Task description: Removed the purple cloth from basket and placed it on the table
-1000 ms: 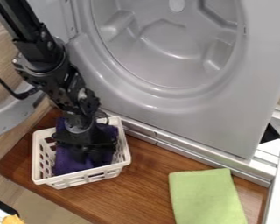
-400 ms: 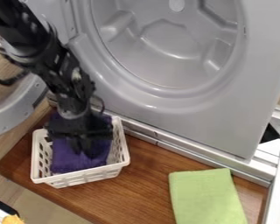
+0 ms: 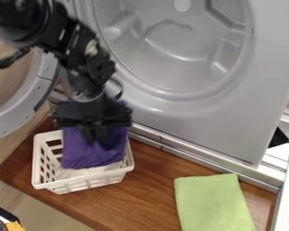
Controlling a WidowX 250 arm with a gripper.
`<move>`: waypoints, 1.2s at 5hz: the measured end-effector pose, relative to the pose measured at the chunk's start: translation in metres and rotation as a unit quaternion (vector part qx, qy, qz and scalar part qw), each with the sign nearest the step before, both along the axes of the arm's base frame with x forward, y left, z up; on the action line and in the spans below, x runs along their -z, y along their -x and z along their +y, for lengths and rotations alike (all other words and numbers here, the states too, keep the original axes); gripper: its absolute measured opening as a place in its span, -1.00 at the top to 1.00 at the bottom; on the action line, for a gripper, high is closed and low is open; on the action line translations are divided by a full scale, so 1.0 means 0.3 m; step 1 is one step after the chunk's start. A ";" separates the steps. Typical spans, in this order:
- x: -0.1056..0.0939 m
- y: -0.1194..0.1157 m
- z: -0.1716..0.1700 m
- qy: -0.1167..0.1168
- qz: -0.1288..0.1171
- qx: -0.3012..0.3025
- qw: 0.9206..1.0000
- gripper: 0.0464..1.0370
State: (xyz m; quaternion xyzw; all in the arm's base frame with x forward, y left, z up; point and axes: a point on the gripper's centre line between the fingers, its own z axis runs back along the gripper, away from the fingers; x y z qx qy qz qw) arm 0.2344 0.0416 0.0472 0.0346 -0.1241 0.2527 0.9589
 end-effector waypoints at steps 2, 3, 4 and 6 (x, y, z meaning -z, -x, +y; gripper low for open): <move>-0.122 -0.002 -0.204 0.011 -0.032 0.046 0.998 0.91; -0.104 -0.014 -0.330 0.032 -0.049 0.101 0.993 0.91; -0.028 -0.031 -0.422 0.039 -0.037 0.134 0.989 0.91; 0.149 -0.093 -0.550 0.054 -0.013 0.166 0.985 0.91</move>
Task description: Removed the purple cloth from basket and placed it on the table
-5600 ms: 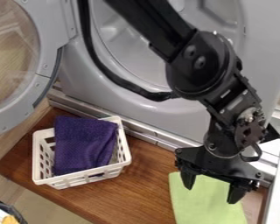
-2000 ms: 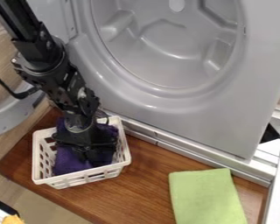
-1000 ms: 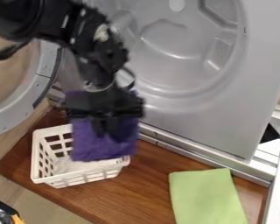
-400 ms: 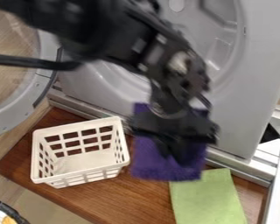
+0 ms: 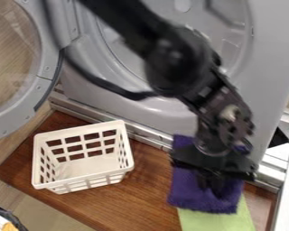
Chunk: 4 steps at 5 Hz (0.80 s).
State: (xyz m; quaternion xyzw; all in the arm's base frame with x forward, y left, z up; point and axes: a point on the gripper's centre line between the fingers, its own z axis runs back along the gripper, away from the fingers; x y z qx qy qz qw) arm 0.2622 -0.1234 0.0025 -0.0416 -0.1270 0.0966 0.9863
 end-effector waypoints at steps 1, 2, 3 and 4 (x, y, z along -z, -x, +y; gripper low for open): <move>0.085 -0.009 -0.032 0.009 0.021 0.004 1.000 0.91; 0.146 -0.031 -0.049 0.007 0.029 0.001 1.000 0.87; 0.140 -0.023 -0.064 -0.036 0.035 -0.019 0.999 0.51; 0.139 -0.001 -0.059 -0.064 0.040 -0.035 0.997 -0.08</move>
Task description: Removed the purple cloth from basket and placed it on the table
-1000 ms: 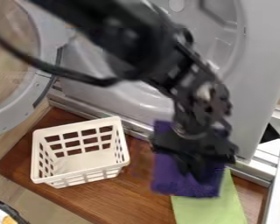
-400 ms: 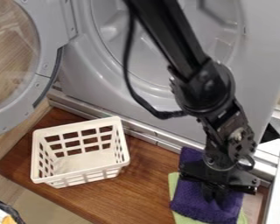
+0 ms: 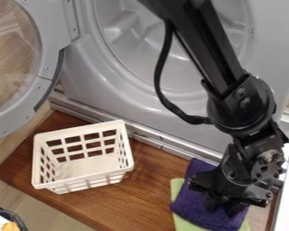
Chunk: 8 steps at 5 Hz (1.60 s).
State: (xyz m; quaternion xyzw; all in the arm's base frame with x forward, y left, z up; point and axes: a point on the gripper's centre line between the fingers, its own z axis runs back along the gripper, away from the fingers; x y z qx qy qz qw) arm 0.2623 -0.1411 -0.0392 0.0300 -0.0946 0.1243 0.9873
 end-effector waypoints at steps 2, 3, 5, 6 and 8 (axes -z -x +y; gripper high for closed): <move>-0.004 -0.007 0.000 0.007 0.006 -0.006 1.000 -0.94; -0.002 0.002 -0.006 0.010 0.016 0.012 1.000 -0.93; -0.152 0.001 0.009 0.031 -0.005 0.029 0.999 -0.93; -0.259 0.013 0.032 0.043 -0.041 0.025 0.998 -0.93; -0.361 0.027 0.082 0.059 -0.063 0.001 0.996 -0.93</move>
